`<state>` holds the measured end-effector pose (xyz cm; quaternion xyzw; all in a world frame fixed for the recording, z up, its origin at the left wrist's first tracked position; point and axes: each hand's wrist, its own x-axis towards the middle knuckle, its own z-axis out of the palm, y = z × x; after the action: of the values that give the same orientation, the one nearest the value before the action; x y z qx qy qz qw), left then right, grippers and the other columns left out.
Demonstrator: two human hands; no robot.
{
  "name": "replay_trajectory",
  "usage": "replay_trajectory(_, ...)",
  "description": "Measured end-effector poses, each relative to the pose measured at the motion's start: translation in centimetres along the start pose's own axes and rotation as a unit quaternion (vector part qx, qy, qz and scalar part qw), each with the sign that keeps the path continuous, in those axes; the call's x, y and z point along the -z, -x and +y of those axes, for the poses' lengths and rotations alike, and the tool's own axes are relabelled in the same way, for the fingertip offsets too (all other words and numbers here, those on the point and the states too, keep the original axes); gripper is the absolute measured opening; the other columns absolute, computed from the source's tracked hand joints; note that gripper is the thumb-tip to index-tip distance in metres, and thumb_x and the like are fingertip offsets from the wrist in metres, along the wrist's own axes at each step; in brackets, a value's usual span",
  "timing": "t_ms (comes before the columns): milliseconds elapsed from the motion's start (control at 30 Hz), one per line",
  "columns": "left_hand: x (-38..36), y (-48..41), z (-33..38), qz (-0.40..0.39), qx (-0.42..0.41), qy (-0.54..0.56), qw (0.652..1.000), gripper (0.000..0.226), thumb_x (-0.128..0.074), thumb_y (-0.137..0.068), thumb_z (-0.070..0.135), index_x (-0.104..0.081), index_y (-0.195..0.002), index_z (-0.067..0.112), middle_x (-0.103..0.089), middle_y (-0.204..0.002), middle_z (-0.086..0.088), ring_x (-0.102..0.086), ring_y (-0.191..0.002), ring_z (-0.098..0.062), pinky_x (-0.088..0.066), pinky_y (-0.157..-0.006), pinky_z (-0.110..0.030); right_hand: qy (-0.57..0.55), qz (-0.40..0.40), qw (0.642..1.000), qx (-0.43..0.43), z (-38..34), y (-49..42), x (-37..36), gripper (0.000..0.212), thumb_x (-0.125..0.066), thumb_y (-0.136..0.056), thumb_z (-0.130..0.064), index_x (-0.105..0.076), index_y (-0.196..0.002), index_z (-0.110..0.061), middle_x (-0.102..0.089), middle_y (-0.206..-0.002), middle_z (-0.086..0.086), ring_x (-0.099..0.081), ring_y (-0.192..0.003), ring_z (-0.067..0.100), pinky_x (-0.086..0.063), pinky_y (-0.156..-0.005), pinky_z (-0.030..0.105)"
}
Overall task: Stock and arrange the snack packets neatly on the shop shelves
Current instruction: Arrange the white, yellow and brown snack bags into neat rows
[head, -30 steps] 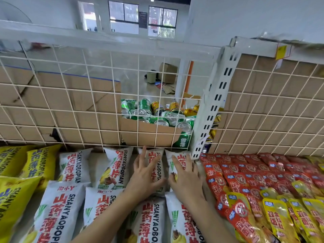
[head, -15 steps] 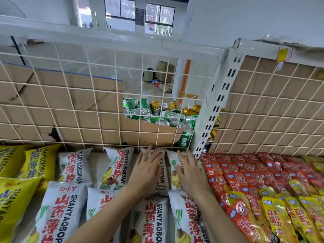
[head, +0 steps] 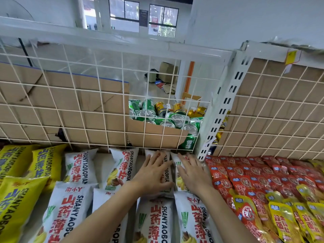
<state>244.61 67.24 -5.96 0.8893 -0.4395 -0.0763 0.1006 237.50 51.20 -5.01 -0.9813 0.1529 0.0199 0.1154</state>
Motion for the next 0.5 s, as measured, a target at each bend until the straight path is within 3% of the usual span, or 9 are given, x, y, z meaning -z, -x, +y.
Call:
replay_trajectory(100,1.8,1.2,-0.4,0.039,0.040,0.071,0.996,0.067,-0.047,-0.091,0.052,-0.016,-0.148,0.035,0.002,-0.158,0.009,0.005,-0.144,-0.013,0.007,-0.113,-0.033,-0.036,0.043,0.998,0.001,-0.5,0.6,0.7,0.049,-0.020,-0.099,-0.045,-0.017,-0.146,-0.034,-0.015,-0.155,-0.005,-0.012,-0.142,0.013,-0.012,-0.114,0.039)
replay_trajectory(300,4.0,7.3,-6.7,0.204,0.198,0.074,0.956,0.052,-0.055,-0.092,0.032,-0.039,-0.141,0.025,-0.034,-0.149,-0.001,-0.031,-0.136,-0.022,-0.024,-0.111,-0.038,-0.119,0.050,0.986,0.101,-5.0,1.4,1.2,0.050,-0.037,-0.098,-0.038,-0.025,-0.145,-0.026,-0.026,-0.150,-0.004,-0.021,-0.138,0.012,-0.018,-0.111,0.028)
replay_trajectory(400,4.2,9.9,-10.0,0.211,0.301,0.074,0.927,0.056,-0.060,-0.088,0.024,-0.042,-0.140,0.016,-0.036,-0.147,-0.010,-0.034,-0.133,-0.028,-0.028,-0.108,-0.038,-0.124,0.007,0.980,0.155,-8.4,0.8,0.7,0.054,-0.040,-0.097,-0.036,-0.021,-0.146,-0.023,-0.025,-0.151,-0.002,-0.021,-0.138,0.014,-0.019,-0.112,0.029)
replay_trajectory(500,4.3,11.3,-11.0,0.181,0.319,0.080,0.927,0.059,-0.059,-0.089,0.019,-0.036,-0.143,0.014,-0.032,-0.147,-0.017,-0.030,-0.136,-0.033,-0.025,-0.109,-0.039,-0.112,-0.016,0.976,0.188,-11.9,0.1,0.2,0.058,-0.041,-0.096,-0.036,-0.017,-0.148,-0.025,-0.019,-0.154,0.000,-0.016,-0.140,0.018,-0.019,-0.115,0.036)
